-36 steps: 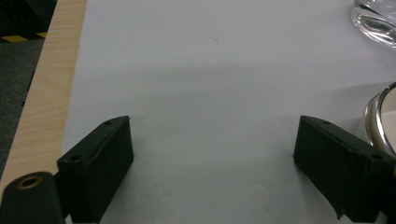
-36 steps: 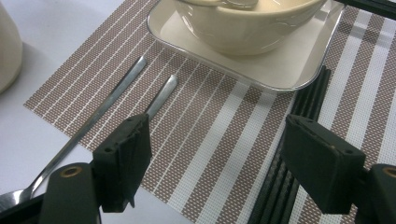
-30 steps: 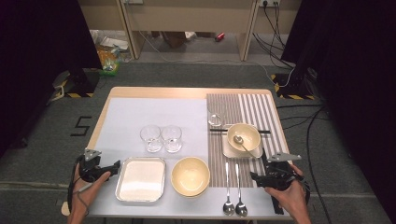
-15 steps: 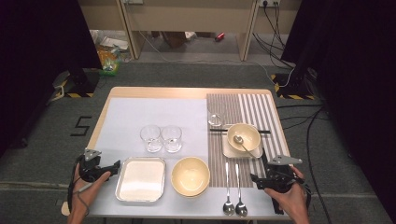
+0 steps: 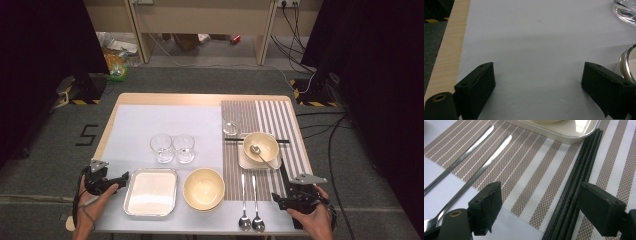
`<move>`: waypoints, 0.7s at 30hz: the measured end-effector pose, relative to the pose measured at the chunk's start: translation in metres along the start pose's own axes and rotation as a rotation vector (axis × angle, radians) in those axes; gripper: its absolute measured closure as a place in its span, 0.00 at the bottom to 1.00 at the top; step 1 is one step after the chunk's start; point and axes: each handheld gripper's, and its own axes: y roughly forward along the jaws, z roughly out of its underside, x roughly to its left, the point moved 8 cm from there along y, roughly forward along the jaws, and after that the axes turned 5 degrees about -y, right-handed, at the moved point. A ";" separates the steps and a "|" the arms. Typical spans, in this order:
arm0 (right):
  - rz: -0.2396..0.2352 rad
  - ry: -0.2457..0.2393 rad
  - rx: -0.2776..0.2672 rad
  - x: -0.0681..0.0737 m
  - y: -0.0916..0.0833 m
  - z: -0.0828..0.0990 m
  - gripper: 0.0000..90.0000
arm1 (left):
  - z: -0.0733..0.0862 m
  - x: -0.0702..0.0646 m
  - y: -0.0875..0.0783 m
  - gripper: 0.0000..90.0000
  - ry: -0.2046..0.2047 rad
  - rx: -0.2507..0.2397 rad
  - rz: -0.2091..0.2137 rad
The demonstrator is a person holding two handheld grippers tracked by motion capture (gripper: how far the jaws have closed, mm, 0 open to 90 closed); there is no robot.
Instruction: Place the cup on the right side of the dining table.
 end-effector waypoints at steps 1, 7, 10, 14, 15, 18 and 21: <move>-0.002 -0.006 -0.005 0.000 -0.001 0.001 0.23 | 0.000 0.000 0.000 0.12 0.000 0.000 0.000; 0.005 0.008 0.004 -0.003 -0.002 0.008 0.22 | 0.000 0.000 0.000 0.12 0.000 -0.001 0.000; 0.007 0.009 0.007 -0.003 -0.002 0.010 0.22 | 0.000 0.000 0.000 0.12 0.000 -0.001 0.000; 0.012 0.009 0.007 -0.005 -0.004 0.012 0.21 | 0.000 0.000 0.000 0.12 0.000 -0.001 0.001; 0.015 0.010 0.006 -0.005 -0.005 0.012 0.21 | 0.000 0.000 0.000 0.12 -0.001 -0.001 0.001; 0.016 0.011 0.000 -0.005 -0.007 0.011 0.21 | 0.000 0.000 0.000 0.12 0.000 -0.001 0.000; 0.015 0.015 0.001 -0.005 -0.009 0.013 0.21 | 0.000 0.000 0.000 0.12 0.000 -0.002 0.000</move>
